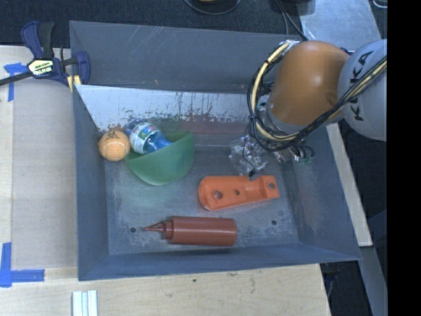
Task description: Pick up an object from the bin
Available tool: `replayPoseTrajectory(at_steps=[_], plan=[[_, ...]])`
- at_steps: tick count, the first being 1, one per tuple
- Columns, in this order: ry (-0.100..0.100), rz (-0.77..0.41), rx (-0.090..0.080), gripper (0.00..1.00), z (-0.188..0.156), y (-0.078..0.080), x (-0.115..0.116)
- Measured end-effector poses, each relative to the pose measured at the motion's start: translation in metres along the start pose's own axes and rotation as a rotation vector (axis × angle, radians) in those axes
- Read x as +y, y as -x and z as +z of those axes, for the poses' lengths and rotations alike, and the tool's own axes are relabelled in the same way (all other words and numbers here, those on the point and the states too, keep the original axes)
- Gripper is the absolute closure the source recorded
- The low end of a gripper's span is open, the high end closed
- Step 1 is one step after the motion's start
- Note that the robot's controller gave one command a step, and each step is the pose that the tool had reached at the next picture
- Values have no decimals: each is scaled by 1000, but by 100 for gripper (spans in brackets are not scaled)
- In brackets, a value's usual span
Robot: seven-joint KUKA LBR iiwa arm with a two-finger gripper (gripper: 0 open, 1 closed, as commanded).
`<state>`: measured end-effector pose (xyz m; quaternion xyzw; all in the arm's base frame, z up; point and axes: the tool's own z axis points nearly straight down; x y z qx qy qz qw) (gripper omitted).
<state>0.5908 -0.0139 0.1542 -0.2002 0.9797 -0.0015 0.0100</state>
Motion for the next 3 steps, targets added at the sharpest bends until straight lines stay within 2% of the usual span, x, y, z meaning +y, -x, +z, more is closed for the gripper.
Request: replayPoseTrajectory(at_steps=[1,2,3], plan=[[-2,29,-5,100,-61,-53,-76],[-2,-115,-6,0,-18,28,-28],[-1,-114,-6,0,-18,28,-28]])
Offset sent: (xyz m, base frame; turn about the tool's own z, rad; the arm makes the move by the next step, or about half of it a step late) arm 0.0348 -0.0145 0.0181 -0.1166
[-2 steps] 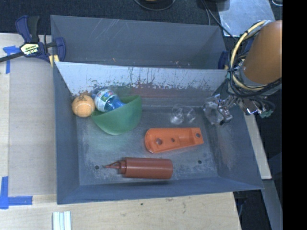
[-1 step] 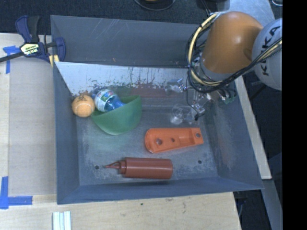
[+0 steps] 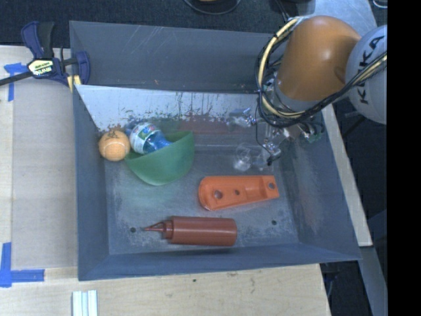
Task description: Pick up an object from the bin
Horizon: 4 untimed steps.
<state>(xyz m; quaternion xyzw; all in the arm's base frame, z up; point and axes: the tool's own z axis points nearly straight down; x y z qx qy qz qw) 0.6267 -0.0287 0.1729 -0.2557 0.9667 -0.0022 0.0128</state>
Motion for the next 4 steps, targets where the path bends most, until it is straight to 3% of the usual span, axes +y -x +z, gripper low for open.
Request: replayPoseTrajectory(at_steps=[1,2,3,4], plan=[[0,44,-1,0,51,-18,26],[-2,146,-7,0,42,-5,30],[1,66,-1,0,102,-35,29],[-4,151,-12,100,100,-23,70]])
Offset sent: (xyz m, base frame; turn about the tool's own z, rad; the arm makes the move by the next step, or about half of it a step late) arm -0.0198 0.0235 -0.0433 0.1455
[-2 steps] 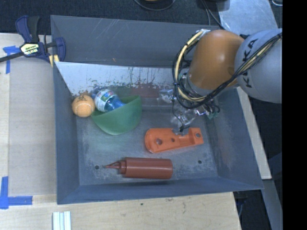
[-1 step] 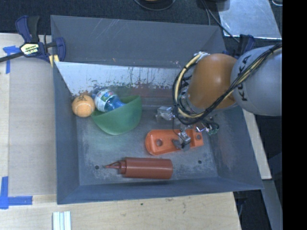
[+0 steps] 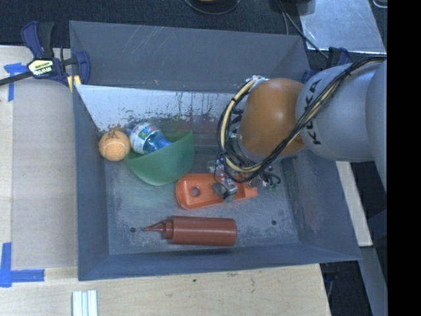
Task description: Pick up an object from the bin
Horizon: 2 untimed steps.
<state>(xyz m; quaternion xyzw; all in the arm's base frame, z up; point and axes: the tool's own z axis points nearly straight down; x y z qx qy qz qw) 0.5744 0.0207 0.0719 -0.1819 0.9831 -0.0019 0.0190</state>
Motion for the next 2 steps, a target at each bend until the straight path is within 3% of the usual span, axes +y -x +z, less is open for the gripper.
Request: replayPoseTrajectory(at_steps=[1,2], plan=[[0,0,0,100,0,0,0],[-1,-3,-3,100,-132,7,3]])
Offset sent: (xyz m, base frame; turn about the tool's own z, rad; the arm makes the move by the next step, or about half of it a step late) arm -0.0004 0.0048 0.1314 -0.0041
